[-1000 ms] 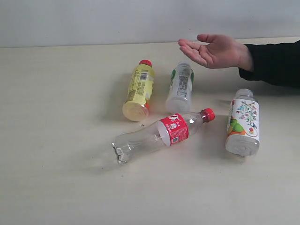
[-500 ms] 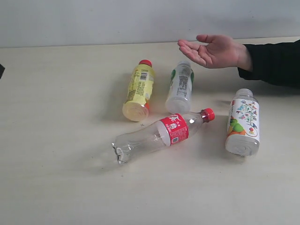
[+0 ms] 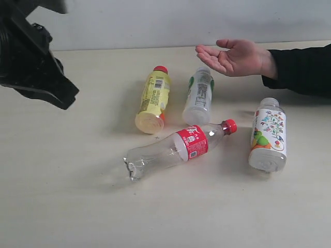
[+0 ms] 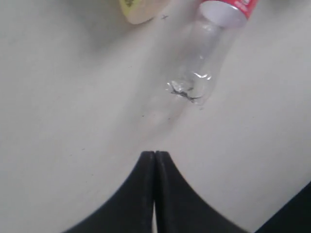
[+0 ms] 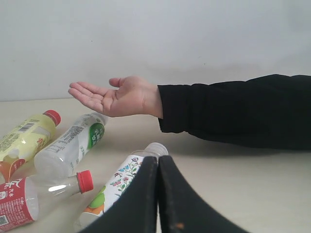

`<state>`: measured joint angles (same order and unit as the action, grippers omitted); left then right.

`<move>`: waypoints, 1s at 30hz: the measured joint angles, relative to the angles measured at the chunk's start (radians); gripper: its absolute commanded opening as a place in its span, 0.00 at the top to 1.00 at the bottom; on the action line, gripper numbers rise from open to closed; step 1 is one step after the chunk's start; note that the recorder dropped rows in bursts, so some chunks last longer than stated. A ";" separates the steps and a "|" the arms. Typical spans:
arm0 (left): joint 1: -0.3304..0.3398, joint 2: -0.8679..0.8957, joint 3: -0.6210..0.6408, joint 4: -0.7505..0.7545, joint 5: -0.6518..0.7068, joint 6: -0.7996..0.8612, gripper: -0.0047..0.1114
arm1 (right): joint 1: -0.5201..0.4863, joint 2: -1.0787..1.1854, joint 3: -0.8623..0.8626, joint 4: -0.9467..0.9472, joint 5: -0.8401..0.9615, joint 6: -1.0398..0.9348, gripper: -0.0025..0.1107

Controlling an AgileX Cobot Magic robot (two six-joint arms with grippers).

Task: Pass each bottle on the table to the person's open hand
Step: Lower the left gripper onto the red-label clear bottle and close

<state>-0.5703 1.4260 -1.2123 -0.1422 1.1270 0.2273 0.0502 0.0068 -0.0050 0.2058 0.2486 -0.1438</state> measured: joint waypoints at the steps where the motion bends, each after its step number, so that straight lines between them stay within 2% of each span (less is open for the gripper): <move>1: -0.014 0.011 -0.015 0.000 0.012 0.000 0.96 | 0.000 0.000 0.000 0.000 0.000 0.000 0.98; 4: -0.096 0.097 -0.089 -0.011 0.048 0.000 0.95 | 0.000 0.000 0.000 0.000 0.000 0.000 0.98; 5: -0.113 0.116 -0.100 -0.011 0.050 0.000 0.89 | 0.000 0.000 0.000 0.000 0.000 0.000 0.98; 7: -0.173 0.200 -0.159 -0.011 0.050 0.000 0.73 | 0.000 0.000 0.000 0.002 0.000 0.000 0.98; 8: -0.186 0.224 -0.176 -0.011 0.050 0.000 0.59 | 0.000 0.000 0.000 0.002 0.000 0.000 0.98; 9: -0.205 0.267 -0.204 -0.011 0.050 0.000 0.51 | 0.000 0.000 0.000 0.002 0.000 0.000 0.98; 10: -0.211 0.291 -0.219 -0.009 0.047 0.000 0.37 | 0.000 0.000 0.000 0.002 0.000 0.000 0.98; 12: -0.221 0.355 -0.250 -0.005 0.036 0.002 0.29 | 0.000 0.000 0.000 0.002 0.000 0.000 0.98; 21: -0.223 0.543 -0.275 0.006 -0.088 0.125 0.29 | 0.000 0.000 0.000 0.002 0.000 0.000 0.98; 30: -0.223 0.618 -0.275 0.043 -0.172 0.158 0.29 | 0.000 0.000 0.000 0.002 0.000 0.000 0.98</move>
<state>-0.7930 2.0445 -1.4871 -0.0992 0.9546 0.3857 0.0502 0.0068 -0.0050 0.2077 0.2486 -0.1438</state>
